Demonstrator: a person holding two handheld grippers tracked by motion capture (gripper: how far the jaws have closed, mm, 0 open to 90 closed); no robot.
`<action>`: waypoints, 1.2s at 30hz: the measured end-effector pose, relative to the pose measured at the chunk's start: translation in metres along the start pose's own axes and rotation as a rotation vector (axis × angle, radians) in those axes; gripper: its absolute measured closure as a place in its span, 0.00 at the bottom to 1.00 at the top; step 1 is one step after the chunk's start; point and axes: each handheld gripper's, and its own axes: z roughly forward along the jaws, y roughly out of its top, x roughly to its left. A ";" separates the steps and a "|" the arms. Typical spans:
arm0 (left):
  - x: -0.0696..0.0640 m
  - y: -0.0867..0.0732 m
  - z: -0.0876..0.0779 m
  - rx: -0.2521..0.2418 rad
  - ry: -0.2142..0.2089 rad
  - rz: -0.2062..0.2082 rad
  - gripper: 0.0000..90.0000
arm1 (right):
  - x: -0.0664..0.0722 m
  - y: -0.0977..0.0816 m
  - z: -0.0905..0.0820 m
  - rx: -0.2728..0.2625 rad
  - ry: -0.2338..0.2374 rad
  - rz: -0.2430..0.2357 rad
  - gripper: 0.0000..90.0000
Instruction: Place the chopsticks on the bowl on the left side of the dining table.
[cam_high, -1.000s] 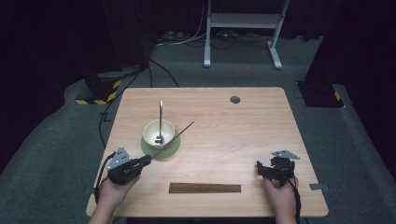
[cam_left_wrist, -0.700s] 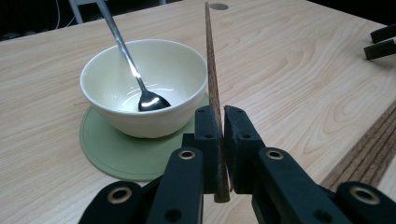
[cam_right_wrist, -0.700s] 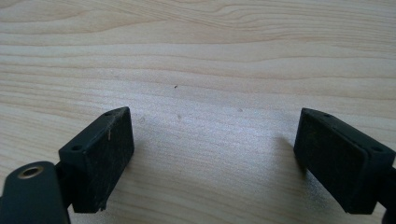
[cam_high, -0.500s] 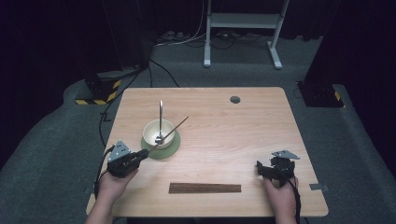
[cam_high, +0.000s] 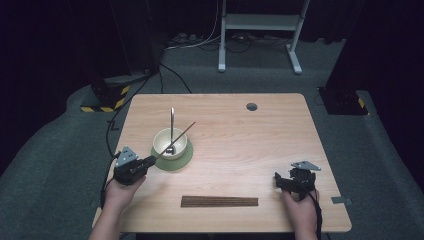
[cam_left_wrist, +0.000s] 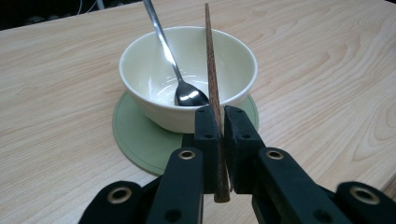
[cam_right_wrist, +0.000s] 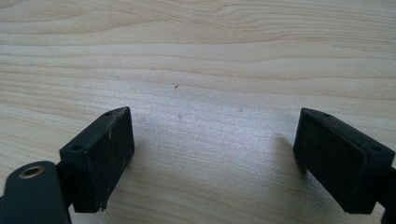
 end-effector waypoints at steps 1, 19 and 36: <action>0.001 0.000 0.001 -0.002 0.006 0.001 0.93 | 0.001 0.000 0.000 0.002 0.002 0.010 0.14; 0.016 -0.003 0.009 0.013 0.045 -0.018 0.93 | 0.000 0.000 0.000 -0.001 0.001 -0.001 0.14; 0.014 -0.003 0.013 0.007 0.056 -0.037 0.93 | 0.000 0.000 0.000 -0.001 0.001 -0.001 0.14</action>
